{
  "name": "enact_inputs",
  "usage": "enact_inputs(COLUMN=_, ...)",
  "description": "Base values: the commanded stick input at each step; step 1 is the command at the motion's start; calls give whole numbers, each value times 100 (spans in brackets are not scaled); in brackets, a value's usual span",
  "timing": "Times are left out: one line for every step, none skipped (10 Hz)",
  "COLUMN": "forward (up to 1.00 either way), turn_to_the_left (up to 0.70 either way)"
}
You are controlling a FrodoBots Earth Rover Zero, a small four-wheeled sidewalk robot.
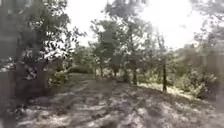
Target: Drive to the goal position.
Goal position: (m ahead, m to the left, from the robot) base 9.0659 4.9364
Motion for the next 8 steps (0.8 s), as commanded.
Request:
enact_inputs(forward=85, turn_to_the_left=11)
enact_inputs(forward=85, turn_to_the_left=34)
enact_inputs(forward=85, turn_to_the_left=34)
enact_inputs(forward=85, turn_to_the_left=34)
enact_inputs(forward=85, turn_to_the_left=31)
enact_inputs(forward=85, turn_to_the_left=2)
enact_inputs(forward=85, turn_to_the_left=0)
enact_inputs(forward=85, turn_to_the_left=0)
